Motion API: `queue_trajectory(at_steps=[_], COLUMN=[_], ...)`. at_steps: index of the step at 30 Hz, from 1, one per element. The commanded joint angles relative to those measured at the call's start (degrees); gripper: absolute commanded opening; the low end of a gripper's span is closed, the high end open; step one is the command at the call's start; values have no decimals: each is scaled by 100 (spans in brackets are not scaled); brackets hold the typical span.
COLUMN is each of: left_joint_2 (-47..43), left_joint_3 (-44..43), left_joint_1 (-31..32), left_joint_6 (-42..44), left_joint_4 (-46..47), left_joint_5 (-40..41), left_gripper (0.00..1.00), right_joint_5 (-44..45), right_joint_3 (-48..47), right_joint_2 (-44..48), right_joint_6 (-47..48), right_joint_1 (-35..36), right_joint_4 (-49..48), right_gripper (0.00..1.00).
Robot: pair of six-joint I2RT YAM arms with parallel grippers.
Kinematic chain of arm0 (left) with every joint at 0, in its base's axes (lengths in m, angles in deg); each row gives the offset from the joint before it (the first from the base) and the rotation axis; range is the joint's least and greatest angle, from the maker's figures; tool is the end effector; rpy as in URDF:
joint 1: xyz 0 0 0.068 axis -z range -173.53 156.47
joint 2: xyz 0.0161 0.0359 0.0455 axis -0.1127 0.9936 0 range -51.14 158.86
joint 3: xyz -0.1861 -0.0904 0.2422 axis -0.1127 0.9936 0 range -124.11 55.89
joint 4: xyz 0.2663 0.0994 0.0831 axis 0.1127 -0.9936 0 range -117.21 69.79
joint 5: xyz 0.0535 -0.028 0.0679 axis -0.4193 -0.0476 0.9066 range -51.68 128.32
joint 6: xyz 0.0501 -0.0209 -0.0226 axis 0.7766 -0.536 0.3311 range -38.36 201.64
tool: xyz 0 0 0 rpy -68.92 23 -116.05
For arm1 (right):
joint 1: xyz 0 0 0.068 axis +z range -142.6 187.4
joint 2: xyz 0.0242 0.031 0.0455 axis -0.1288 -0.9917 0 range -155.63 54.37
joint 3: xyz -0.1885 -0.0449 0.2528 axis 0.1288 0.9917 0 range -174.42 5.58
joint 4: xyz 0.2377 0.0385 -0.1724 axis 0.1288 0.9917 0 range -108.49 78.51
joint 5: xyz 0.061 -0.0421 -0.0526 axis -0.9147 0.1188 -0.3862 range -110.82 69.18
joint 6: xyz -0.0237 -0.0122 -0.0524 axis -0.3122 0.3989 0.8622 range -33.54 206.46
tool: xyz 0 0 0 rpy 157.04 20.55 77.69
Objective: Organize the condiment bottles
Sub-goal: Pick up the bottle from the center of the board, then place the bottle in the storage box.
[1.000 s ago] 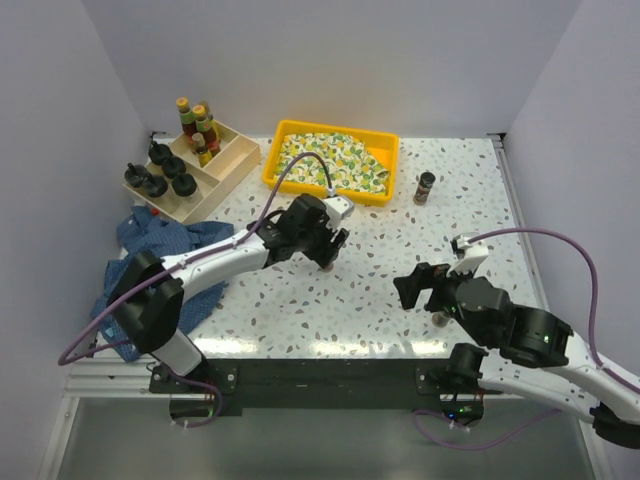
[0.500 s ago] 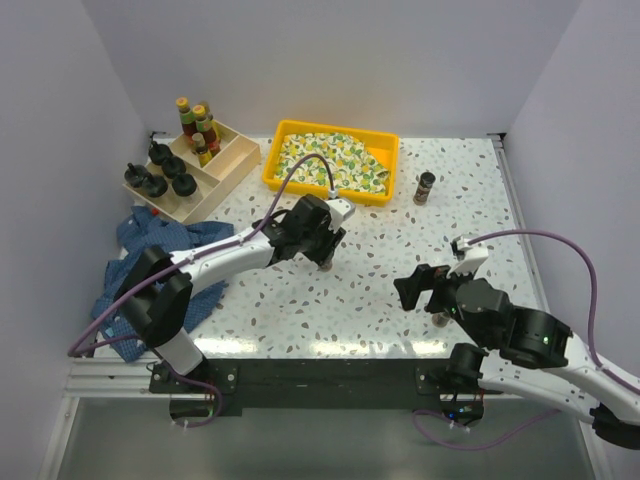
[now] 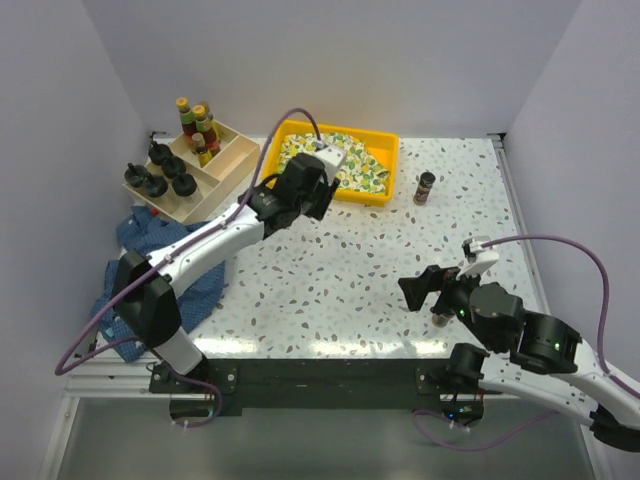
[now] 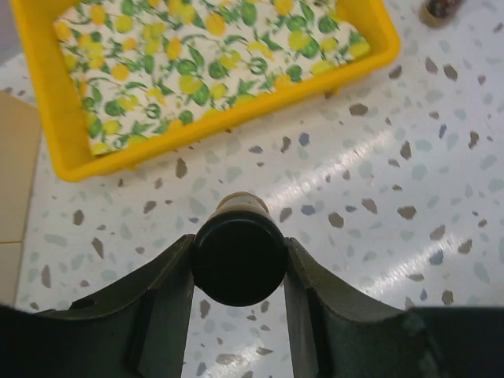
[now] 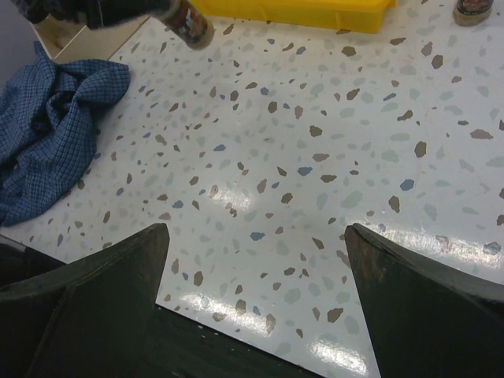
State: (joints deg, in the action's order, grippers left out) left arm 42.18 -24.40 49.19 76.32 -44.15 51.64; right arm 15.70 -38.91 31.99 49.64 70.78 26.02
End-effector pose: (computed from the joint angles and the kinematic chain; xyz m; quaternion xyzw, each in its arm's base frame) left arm 0.3140 -0.2766 0.3494 0.2359 0.8585 -0.0857 0.4473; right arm 0.0545 0.0520 0.3524 -0.0116 0.8081 0.2383 0.5386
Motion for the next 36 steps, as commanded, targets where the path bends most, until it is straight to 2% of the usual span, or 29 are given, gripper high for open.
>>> queue_trajectory(at_steps=[1,7,13,17,25,36], left_joint_2=[169,564,1267,1890,2524,2964], left_joint_3=[-943,-1594,-2481,-3131,-3773,-3669], left_joint_1=[-781,-1800,-2636,-2874,-3234,-3472], left_joint_6=[-21,93,-154,-136,-56,207], left_joint_4=[-58,232,128,-22,74,531], left_joint_5=[373,698,57,110,-251,-392], left_gripper=[0,0,0,0,0,0], right_joint_5=[137,163,190,163,120,-100], right_joint_3=[-7,-77,-121,-183,-394,-455], right_joint_2=[163,215,259,207,128,-66], right_joint_6=[34,52,-44,-124,-326,-546], right_joint_1=[26,26,26,26,26,35], right_joint_4=[-162,-118,-22,40,356,523], right_gripper=[99,99,99,99,99,99])
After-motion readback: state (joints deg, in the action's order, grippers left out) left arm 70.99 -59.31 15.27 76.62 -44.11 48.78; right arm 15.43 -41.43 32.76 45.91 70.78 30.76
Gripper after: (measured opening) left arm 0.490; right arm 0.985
